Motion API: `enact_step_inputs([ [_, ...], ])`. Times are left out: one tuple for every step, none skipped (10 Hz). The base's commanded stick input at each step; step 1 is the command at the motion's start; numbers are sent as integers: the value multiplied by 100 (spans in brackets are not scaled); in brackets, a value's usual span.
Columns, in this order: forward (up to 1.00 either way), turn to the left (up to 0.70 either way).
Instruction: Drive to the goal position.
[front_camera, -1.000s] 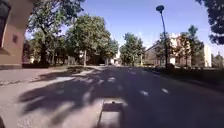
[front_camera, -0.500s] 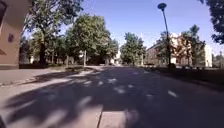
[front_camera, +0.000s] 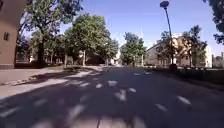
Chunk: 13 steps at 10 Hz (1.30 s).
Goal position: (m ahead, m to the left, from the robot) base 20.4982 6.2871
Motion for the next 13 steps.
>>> enact_step_inputs([
  [70,0],
  [70,0],
  [70,0],
  [70,0],
  [70,-23],
  [70,-35],
  [70,-35],
  [70,-35],
  [70,-35],
  [70,-35],
  [70,-35],
  [70,-35],
  [70,-35],
])
